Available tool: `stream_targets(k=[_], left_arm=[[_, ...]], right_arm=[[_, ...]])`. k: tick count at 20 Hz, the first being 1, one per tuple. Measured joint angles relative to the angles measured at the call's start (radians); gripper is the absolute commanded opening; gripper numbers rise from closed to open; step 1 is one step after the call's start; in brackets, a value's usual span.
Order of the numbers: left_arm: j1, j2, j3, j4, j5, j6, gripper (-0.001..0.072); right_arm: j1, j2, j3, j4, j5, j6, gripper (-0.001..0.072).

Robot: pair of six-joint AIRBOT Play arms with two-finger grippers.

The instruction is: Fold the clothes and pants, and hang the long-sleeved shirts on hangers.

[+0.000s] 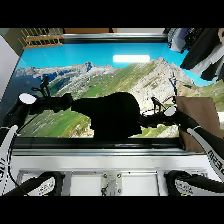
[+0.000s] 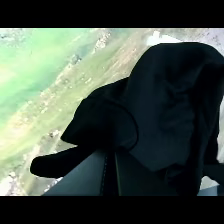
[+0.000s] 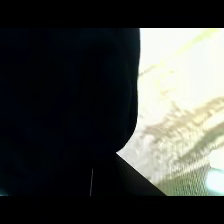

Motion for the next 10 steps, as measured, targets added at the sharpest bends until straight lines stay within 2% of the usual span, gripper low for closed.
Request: stream_targets(k=[2, 6, 10], left_arm=[[0.042, 0.025, 0.047, 0.022, -0.008, -0.001, 0.0013], [0.158, 0.148, 0.243, 0.055, -0.039, -0.002, 0.0013], [0.223, 0.327, 0.450, 0.061, -0.063, -0.003, 0.0014]], right_arm=[[-0.026, 0.045, 0.081, -0.079, 0.047, -0.006, 0.0018], [-0.113, 0.208, 0.379, -0.356, 0.277, 0.014, 0.0018], [-0.163, 0.387, 0.656, -0.465, 0.418, 0.045, 0.0018]])
